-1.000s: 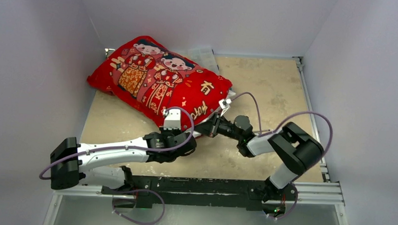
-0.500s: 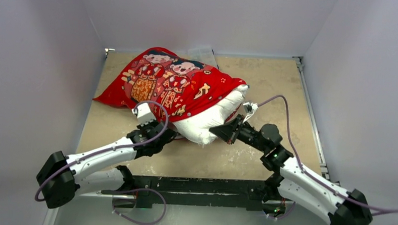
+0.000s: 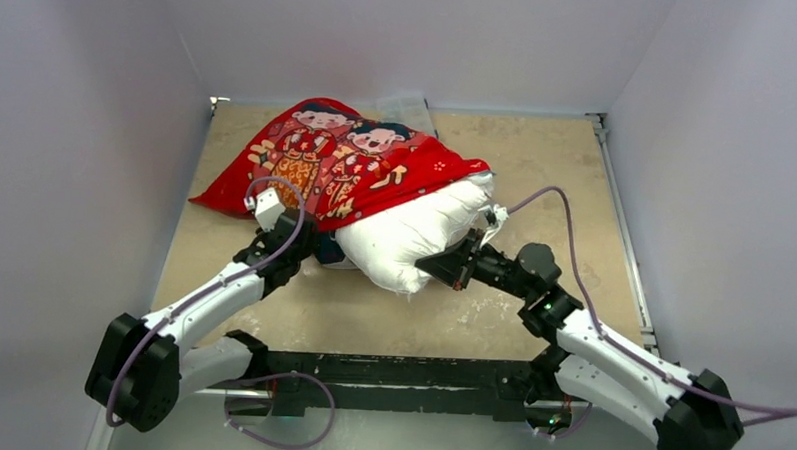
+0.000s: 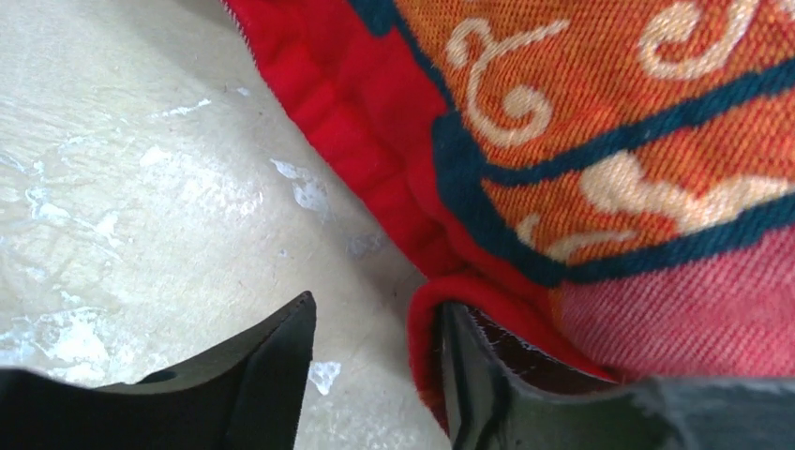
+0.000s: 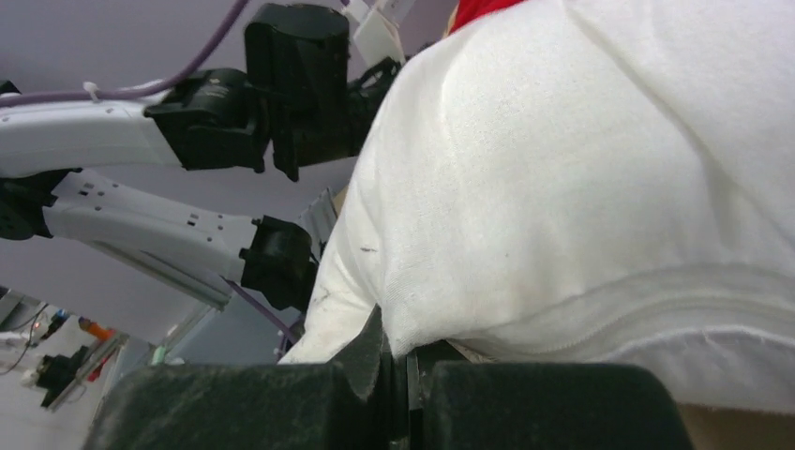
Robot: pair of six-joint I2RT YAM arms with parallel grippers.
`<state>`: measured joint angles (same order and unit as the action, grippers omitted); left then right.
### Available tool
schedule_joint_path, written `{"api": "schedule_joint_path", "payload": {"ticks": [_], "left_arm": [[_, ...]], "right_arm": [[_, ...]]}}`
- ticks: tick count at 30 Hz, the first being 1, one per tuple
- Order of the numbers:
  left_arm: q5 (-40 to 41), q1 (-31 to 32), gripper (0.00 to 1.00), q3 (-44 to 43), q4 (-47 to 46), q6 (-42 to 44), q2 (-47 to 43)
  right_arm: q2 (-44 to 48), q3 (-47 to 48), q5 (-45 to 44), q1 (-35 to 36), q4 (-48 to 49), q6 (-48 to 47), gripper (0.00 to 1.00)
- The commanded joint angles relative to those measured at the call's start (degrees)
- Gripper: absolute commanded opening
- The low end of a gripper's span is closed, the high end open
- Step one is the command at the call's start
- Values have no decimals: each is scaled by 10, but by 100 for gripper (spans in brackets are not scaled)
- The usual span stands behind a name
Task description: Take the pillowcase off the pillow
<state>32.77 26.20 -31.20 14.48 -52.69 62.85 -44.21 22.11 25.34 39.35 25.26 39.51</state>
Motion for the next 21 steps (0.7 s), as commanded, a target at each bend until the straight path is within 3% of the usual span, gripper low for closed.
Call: {"api": "schedule_joint_path", "payload": {"ticks": [1, 3, 5, 11, 20, 21], "left_arm": [[-43, -4, 60, -30, 41, 40, -64], [-47, 7, 77, -48, 73, 52, -102], [-49, 23, 85, -75, 114, 61, -134], [-84, 106, 88, -160, 199, 72, -164], [-129, 115, 89, -187, 219, 80, -198], [-133, 116, 89, -190, 221, 83, -198]], "right_arm": [[-81, 6, 39, 0, 199, -2, 0], [-118, 7, 41, 5, 235, 4, 0], [-153, 16, 28, 12, 252, 6, 0], [-269, 76, -36, 53, 289, 11, 0], [-454, 219, -99, 131, 267, 21, 0], [-464, 228, -96, 135, 259, 21, 5]]}}
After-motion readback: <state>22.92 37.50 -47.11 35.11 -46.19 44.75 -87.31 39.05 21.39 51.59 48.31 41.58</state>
